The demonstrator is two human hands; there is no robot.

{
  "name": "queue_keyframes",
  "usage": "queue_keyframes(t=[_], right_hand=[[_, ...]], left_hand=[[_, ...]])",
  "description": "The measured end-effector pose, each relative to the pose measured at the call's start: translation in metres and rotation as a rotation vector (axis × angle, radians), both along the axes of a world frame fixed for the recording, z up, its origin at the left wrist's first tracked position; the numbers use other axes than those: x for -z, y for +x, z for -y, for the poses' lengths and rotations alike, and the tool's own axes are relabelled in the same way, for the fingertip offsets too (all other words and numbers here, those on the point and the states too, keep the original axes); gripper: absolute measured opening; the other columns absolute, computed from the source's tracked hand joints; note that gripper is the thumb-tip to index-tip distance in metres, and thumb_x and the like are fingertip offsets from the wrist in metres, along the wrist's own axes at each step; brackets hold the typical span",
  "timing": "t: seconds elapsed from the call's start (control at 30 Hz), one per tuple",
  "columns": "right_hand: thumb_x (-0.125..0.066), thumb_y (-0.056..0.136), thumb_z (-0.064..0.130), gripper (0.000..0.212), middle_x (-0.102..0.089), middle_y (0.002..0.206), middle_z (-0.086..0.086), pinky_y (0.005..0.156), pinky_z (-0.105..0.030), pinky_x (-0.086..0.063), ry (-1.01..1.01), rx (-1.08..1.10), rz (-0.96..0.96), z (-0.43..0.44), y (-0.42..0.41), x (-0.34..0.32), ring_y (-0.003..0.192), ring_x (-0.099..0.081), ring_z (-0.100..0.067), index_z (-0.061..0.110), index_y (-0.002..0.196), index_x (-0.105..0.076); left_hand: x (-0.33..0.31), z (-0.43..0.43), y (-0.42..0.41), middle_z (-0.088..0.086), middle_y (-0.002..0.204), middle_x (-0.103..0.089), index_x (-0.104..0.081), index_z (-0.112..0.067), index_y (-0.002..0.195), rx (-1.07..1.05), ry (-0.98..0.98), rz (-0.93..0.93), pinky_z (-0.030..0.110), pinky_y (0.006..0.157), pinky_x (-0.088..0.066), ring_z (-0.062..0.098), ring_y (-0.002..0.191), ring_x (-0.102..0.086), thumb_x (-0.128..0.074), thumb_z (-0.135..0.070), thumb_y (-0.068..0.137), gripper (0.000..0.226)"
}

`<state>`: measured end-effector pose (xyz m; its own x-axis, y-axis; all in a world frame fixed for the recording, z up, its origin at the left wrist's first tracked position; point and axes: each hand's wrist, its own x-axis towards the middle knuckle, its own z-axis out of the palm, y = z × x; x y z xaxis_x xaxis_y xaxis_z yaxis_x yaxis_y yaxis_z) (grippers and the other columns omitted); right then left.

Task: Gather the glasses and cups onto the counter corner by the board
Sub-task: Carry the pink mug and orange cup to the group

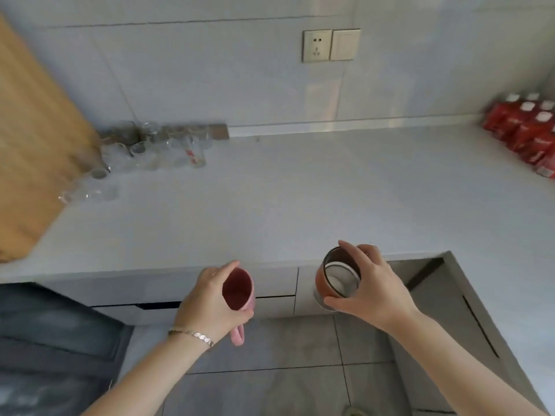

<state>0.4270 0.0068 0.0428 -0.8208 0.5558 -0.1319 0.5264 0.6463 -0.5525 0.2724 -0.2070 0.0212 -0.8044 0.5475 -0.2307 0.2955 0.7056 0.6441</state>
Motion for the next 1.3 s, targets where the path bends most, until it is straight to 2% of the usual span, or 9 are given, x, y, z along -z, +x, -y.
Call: queue_keyframes(t=[0.23, 0.53, 0.7, 0.77, 1.0, 1.13, 1.3], right_hand=[[-0.077, 0.061, 0.047, 0.093, -0.036, 0.136, 0.008, 0.098, -0.029, -0.046, -0.025, -0.155, 0.023, 0.036, -0.133, 0.009, 0.122, -0.048, -0.016, 0.036, 0.141, -0.029], [-0.077, 0.059, 0.052, 0.094, -0.037, 0.132, 0.012, 0.093, -0.028, -0.049, -0.039, -0.317, -0.008, 0.02, -0.313, 0.03, 0.119, -0.049, -0.014, 0.038, 0.14, -0.031], [-0.076, 0.06, 0.054, 0.091, -0.039, 0.131, 0.013, 0.087, -0.021, -0.048, -0.016, -0.36, -0.03, 0.014, -0.392, 0.035, 0.117, -0.051, -0.012, 0.038, 0.139, -0.034], [-0.076, 0.06, 0.054, 0.092, -0.039, 0.132, 0.013, 0.086, -0.02, -0.047, -0.012, -0.366, -0.011, 0.014, -0.415, 0.037, 0.117, -0.05, -0.012, 0.038, 0.139, -0.033], [-0.077, 0.056, 0.053, 0.093, -0.04, 0.131, 0.013, 0.081, -0.019, -0.046, -0.027, -0.251, 0.034, 0.027, -0.458, 0.053, 0.116, -0.052, -0.012, 0.04, 0.138, -0.034], [-0.078, 0.052, 0.051, 0.093, -0.044, 0.129, 0.012, 0.076, -0.018, -0.042, -0.023, -0.102, 0.056, 0.049, -0.47, 0.064, 0.114, -0.054, -0.015, 0.04, 0.136, -0.039], [-0.077, 0.055, 0.051, 0.093, -0.04, 0.132, 0.012, 0.083, -0.022, -0.048, -0.038, -0.01, 0.085, 0.078, -0.5, 0.07, 0.117, -0.051, -0.014, 0.039, 0.138, -0.036]], left_hand=[[-0.008, 0.058, -0.101, -0.007, 0.128, -0.046, -0.04, -0.037, 0.133, -0.138, -0.054, -0.031, 0.038, 0.095, -0.051, 0.016, 0.109, -0.056, -0.08, -0.029, 0.059, 0.085], [-0.002, 0.06, -0.248, -0.006, 0.128, -0.046, -0.031, -0.03, 0.136, -0.341, -0.085, -0.015, 0.035, 0.095, -0.05, 0.016, 0.111, -0.054, -0.082, -0.029, 0.056, 0.095], [-0.001, 0.045, -0.339, -0.004, 0.117, -0.053, -0.046, -0.027, 0.112, -0.425, -0.067, -0.018, 0.036, 0.088, -0.054, 0.019, 0.103, -0.058, -0.083, -0.025, 0.055, 0.068], [0.002, 0.039, -0.374, -0.001, 0.118, -0.051, -0.047, -0.023, 0.114, -0.43, -0.099, -0.052, 0.039, 0.089, -0.053, 0.023, 0.105, -0.058, -0.081, -0.024, 0.056, 0.068], [0.039, 0.019, -0.482, 0.006, 0.136, -0.034, -0.033, -0.013, 0.136, -0.302, -0.256, -0.083, 0.039, 0.098, -0.05, 0.028, 0.12, -0.05, -0.078, -0.027, 0.066, 0.085], [0.057, 0.018, -0.524, 0.004, 0.138, -0.035, -0.031, -0.013, 0.137, -0.161, -0.339, -0.062, 0.038, 0.097, -0.051, 0.027, 0.122, -0.048, -0.076, -0.029, 0.07, 0.082], [0.068, 0.023, -0.554, 0.004, 0.139, -0.035, -0.032, -0.013, 0.136, 0.006, -0.334, -0.042, 0.039, 0.099, -0.05, 0.026, 0.124, -0.047, -0.076, -0.03, 0.07, 0.082]])
